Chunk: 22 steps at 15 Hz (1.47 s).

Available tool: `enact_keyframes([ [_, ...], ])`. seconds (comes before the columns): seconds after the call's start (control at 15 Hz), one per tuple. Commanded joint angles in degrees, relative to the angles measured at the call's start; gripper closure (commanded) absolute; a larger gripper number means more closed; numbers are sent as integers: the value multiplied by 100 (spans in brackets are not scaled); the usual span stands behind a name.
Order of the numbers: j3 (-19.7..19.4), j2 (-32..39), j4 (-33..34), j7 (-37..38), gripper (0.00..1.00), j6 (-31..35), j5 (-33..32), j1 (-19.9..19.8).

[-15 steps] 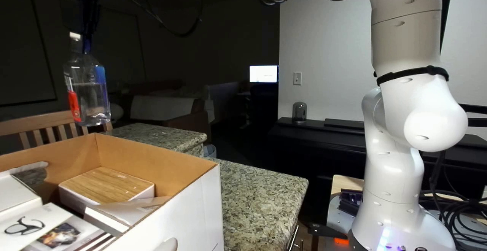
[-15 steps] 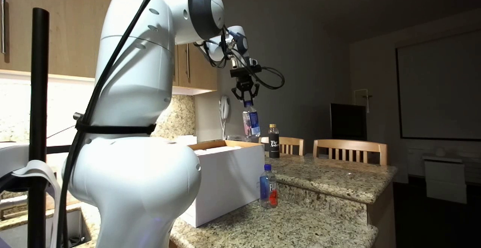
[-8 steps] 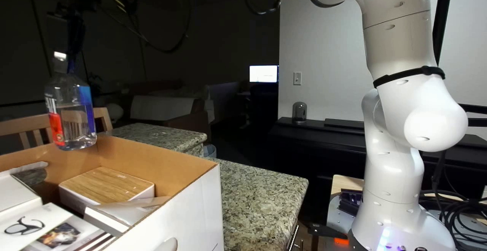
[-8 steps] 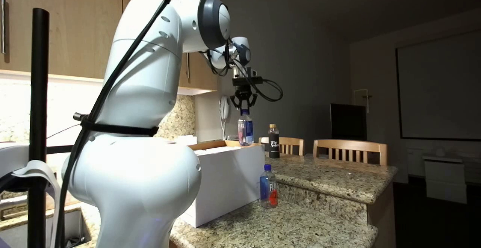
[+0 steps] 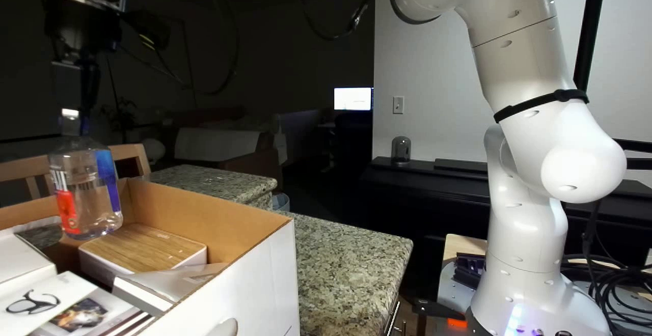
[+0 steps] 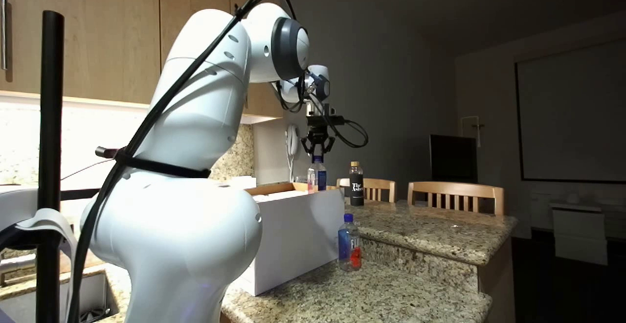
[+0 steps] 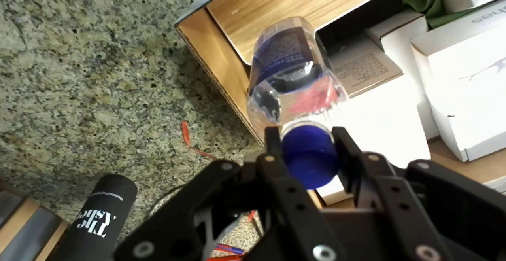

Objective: Put the right bottle in the box

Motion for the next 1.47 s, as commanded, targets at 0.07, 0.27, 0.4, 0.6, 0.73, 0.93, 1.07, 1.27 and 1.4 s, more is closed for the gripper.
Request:
enact_keyframes([
  [0.07, 49, 173, 193, -214, 85, -184, 81, -39],
  [0.27, 17, 282, 273, -139, 85, -363, 2, -10],
  [0.4, 4, 324, 314, -110, 85, -481, -32, 1],
  [0.6, -3, 342, 343, -89, 85, -567, -61, 15],
  [0.73, -9, 347, 362, -77, 85, -615, -76, 20],
  [0.93, -33, 342, 412, -23, 38, -692, -98, 21],
  [1.07, -44, 313, 430, -27, 26, -693, -104, 1],
  [1.27, -92, 305, 546, -6, 7, -705, -106, -11],
  [1.4, -151, 278, 645, 37, 1, -696, -154, -5],
])
